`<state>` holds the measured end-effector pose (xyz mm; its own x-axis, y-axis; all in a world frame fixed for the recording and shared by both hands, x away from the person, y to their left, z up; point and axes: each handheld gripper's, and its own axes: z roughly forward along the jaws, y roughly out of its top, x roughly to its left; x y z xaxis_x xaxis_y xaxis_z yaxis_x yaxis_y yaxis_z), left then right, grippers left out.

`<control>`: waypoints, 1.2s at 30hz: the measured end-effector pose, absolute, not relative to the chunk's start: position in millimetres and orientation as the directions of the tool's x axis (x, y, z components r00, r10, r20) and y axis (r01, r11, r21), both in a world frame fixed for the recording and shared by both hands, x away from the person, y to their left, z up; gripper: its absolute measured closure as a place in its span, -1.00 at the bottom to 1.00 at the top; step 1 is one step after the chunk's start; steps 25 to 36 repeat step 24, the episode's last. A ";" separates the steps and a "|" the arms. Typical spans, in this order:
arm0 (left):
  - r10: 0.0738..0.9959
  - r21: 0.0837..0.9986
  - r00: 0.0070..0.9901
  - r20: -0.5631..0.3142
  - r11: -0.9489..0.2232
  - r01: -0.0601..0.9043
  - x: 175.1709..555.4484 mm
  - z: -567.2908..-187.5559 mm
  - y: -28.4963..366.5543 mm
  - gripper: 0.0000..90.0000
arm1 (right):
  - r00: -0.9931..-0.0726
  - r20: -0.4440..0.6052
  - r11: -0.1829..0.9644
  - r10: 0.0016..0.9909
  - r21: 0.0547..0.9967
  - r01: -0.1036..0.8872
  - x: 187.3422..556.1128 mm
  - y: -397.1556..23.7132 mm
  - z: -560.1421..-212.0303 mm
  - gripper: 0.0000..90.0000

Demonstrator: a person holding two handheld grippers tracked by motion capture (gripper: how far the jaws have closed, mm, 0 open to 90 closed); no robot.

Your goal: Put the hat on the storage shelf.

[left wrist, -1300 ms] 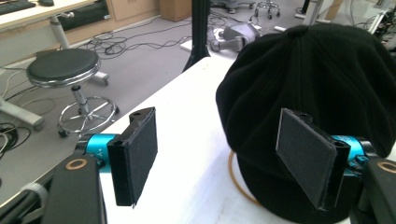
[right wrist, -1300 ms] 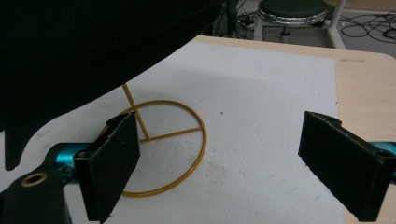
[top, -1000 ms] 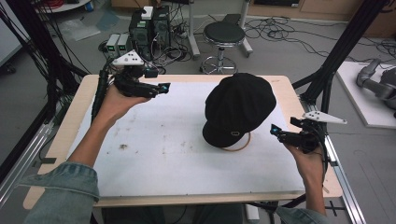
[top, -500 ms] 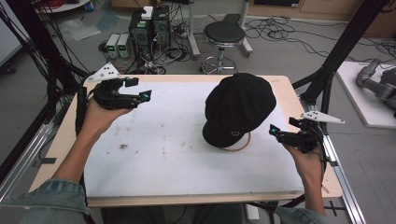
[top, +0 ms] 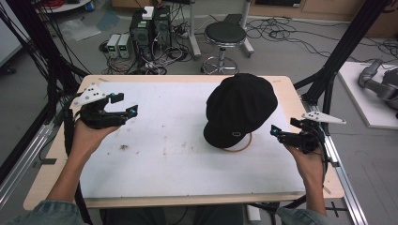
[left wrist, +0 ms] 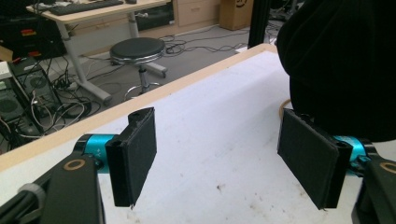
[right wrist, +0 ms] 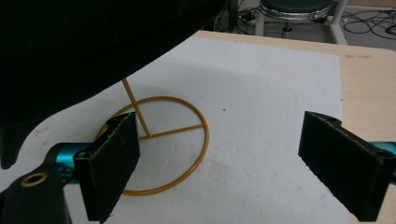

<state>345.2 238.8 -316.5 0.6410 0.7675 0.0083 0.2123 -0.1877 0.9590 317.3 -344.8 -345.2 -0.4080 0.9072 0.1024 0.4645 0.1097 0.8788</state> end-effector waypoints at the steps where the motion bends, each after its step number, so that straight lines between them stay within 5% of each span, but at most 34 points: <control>1: 0.771 0.958 0.636 0.007 -0.186 0.216 343.5 -319.5 240.3 -0.37 | -0.407 0.104 0.108 0.907 0.878 0.466 317.2 -345.0 -345.3 -0.72; 36: 0.816 0.949 0.577 0.028 -0.204 0.242 314.3 -363.9 257.0 -0.39 | -0.409 0.102 0.115 0.907 0.874 0.472 318.3 -343.4 -346.4 -0.72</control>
